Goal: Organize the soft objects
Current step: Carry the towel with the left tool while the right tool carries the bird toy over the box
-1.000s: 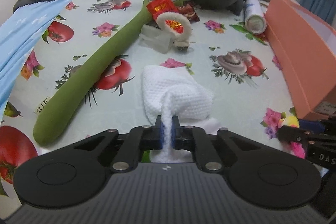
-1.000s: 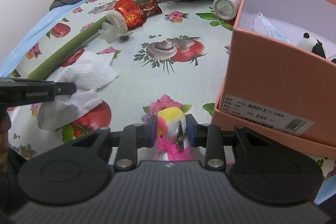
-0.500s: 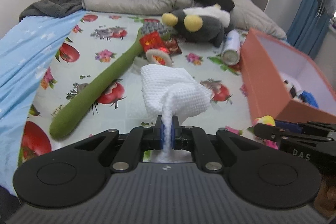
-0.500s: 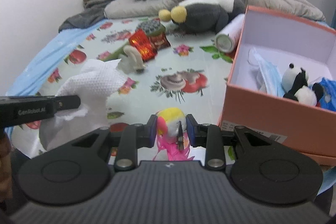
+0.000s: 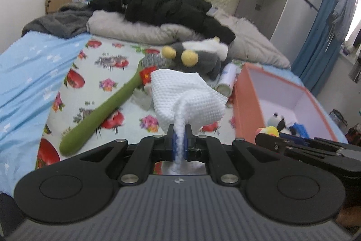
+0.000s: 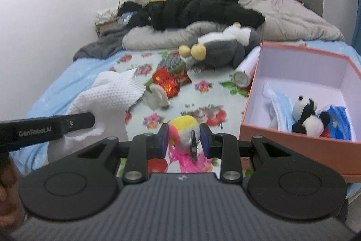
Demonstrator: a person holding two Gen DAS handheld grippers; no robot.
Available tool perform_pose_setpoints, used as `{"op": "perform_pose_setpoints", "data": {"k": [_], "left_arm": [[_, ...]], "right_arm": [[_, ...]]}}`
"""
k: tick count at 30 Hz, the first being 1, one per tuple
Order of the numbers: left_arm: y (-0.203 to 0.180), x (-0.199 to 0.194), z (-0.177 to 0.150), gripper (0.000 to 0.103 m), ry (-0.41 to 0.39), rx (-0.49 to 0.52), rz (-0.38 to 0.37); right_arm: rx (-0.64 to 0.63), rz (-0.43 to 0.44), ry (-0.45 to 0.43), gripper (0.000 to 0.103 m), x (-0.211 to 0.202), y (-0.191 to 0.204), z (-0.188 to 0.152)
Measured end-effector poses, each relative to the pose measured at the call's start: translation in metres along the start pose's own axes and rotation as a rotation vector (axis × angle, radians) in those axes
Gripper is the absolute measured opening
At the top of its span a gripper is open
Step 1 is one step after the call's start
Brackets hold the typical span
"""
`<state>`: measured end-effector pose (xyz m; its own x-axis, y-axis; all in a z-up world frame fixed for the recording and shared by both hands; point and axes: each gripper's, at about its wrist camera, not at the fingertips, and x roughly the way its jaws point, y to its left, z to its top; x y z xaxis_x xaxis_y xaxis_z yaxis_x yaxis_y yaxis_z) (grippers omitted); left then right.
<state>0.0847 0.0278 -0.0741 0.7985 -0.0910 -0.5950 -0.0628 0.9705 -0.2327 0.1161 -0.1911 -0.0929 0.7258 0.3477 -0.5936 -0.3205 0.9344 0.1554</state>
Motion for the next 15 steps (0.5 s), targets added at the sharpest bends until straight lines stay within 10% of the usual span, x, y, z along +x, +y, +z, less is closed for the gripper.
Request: {"op": "perform_pose_setpoints", "data": {"k": [15], "left_arm": [[-0.056,-0.05,0.033,0.008,-0.108,0.027,-0.121]], "right_arm": [[0.012,-0.046,-0.174,0.033,-0.069,-0.015,0.038]]}}
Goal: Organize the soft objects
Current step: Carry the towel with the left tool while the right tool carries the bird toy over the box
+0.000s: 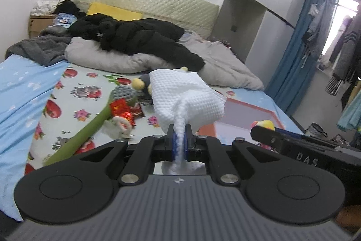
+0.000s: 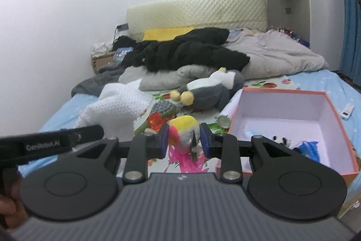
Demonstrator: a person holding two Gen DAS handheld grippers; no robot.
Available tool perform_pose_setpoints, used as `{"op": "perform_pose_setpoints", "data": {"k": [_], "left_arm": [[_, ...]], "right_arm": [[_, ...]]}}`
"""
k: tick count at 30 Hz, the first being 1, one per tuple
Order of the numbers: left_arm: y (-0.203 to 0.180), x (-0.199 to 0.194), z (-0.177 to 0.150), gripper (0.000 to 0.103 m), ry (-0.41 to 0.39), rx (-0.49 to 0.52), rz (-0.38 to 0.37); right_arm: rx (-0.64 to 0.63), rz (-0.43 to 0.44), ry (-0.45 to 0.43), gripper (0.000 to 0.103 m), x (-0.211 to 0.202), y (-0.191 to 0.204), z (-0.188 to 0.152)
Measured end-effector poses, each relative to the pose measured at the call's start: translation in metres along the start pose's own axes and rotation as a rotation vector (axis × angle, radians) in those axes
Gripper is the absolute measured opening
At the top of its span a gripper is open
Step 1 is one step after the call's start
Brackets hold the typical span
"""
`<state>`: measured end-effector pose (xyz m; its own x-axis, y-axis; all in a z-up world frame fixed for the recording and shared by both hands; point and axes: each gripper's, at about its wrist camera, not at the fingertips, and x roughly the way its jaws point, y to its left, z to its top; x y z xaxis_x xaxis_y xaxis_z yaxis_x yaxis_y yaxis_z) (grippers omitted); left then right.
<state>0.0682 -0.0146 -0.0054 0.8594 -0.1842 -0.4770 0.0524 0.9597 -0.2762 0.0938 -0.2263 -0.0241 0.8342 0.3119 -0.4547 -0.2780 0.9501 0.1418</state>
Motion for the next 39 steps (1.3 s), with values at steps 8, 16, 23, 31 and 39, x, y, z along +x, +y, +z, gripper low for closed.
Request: {"op": "perform_pose_setpoints", "data": {"k": [8,16,23,31,39], "left_arm": [[-0.036,0.013,0.005,0.008,0.009,0.049,-0.086],[-0.082,0.06,0.007,0.008,0.06,0.114,-0.178],[-0.106,0.134,0.011,0.008,0.14,0.149,-0.215],[-0.123,0.213,0.016,0.008,0.221,0.167,-0.222],[-0.144,0.285,0.01,0.008,0.317,0.196,-0.213]], "right_arm": [[0.018,-0.073,-0.043,0.033,-0.021,-0.03,0.005],[0.085,-0.172,-0.033,0.033,-0.014,-0.078,-0.001],[0.145,-0.233,0.003,0.033,0.016,-0.127,-0.001],[0.179,-0.25,0.075,0.033,0.064,-0.166,-0.004],[0.236,-0.26,0.156,0.033,0.107,-0.203,-0.016]]}}
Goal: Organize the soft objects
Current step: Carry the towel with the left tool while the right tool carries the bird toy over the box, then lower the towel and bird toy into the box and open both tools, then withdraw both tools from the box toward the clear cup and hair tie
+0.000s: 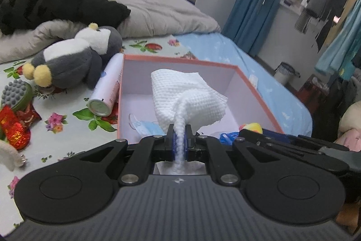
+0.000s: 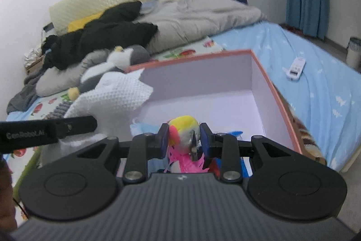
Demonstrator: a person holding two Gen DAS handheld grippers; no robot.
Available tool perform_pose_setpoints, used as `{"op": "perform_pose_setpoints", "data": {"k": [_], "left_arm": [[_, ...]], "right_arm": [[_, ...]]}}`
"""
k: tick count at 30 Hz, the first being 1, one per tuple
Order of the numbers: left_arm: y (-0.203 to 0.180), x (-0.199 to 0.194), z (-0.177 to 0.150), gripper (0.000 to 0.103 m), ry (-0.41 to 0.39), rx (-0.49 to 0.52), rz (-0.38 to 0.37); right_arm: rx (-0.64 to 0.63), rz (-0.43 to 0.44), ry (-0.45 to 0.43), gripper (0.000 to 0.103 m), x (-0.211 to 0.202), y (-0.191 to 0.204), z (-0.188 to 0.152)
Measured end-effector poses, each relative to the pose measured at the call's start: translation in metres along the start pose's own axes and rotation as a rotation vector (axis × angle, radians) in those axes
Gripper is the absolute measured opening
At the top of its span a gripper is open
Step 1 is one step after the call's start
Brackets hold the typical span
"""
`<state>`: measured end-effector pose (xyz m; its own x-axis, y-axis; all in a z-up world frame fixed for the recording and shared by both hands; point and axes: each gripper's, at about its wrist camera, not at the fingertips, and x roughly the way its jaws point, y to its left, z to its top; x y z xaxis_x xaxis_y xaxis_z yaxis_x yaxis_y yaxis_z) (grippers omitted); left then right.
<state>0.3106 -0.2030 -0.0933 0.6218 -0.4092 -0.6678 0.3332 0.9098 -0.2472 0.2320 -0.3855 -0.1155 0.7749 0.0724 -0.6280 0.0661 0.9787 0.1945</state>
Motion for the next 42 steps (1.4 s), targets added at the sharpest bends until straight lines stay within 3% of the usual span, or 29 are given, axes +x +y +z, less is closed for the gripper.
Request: {"op": "perform_pose_setpoints", "data": {"k": [9,16,17,18,19,21,28,42], "left_arm": [[-0.001,0.05,-0.001,0.008,0.083,0.012,0.013],[-0.001,0.056,-0.006,0.01,0.103,0.024,0.024],[-0.002,0.054,-0.006,0.017,0.106,0.022,0.021],[-0.001,0.053,-0.006,0.023,0.107,0.016,0.006],[-0.001,0.051,-0.007,0.036,0.102,0.006,-0.006],[-0.002,0.042,-0.007,0.041,0.079,0.001,-0.012],[-0.006,-0.001,-0.003,0.041,0.008,0.005,-0.009],[-0.001,-0.12,-0.011,0.044,-0.143,0.007,0.015]], "right_arm": [[0.031,-0.014,0.052,0.033,0.031,-0.021,-0.008],[0.052,-0.011,0.073,0.037,0.038,-0.028,-0.014],[0.053,-0.01,0.077,0.04,0.039,-0.028,-0.014],[0.053,-0.013,0.079,0.049,0.038,-0.028,-0.014],[0.054,-0.018,0.076,0.059,0.036,-0.027,-0.013],[0.055,-0.022,0.057,0.065,0.031,-0.027,-0.012],[0.056,-0.023,0.004,0.065,0.004,-0.02,-0.006],[0.012,0.062,-0.153,0.065,-0.076,0.03,0.01]]}}
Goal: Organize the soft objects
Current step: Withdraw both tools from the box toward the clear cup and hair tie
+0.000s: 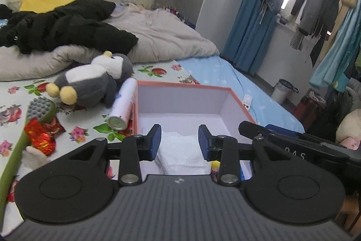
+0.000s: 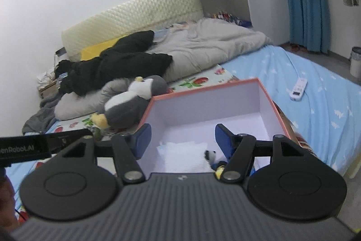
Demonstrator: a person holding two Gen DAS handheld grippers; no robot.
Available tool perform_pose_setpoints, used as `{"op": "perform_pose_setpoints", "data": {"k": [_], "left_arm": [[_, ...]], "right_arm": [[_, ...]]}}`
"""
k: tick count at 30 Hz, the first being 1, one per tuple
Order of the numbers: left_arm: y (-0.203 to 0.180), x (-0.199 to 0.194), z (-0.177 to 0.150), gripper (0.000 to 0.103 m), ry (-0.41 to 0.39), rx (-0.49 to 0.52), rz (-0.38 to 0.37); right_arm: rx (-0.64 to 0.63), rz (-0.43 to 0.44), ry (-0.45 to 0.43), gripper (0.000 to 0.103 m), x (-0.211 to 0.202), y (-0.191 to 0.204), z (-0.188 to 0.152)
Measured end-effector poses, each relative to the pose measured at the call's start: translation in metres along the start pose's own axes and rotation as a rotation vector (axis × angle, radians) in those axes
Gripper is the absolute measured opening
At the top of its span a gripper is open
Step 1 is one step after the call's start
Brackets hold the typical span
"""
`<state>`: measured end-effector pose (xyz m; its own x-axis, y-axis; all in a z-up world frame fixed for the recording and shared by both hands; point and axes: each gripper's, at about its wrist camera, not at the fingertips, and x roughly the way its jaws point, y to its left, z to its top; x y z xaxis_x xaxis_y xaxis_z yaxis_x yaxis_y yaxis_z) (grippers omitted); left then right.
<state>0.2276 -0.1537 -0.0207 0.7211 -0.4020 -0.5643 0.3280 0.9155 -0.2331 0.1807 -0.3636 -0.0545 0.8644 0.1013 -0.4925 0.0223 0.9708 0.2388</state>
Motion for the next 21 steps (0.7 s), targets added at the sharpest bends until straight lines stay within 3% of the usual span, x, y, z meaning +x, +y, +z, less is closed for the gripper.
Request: {"op": "perform_pose_setpoints", "data": {"k": [21], "left_arm": [[0.034,-0.134,-0.037,0.046,-0.131,-0.056,0.095]], "right_arm": [[-0.092,0.106,-0.056,0.065,-0.078,0.061,-0.01]]}}
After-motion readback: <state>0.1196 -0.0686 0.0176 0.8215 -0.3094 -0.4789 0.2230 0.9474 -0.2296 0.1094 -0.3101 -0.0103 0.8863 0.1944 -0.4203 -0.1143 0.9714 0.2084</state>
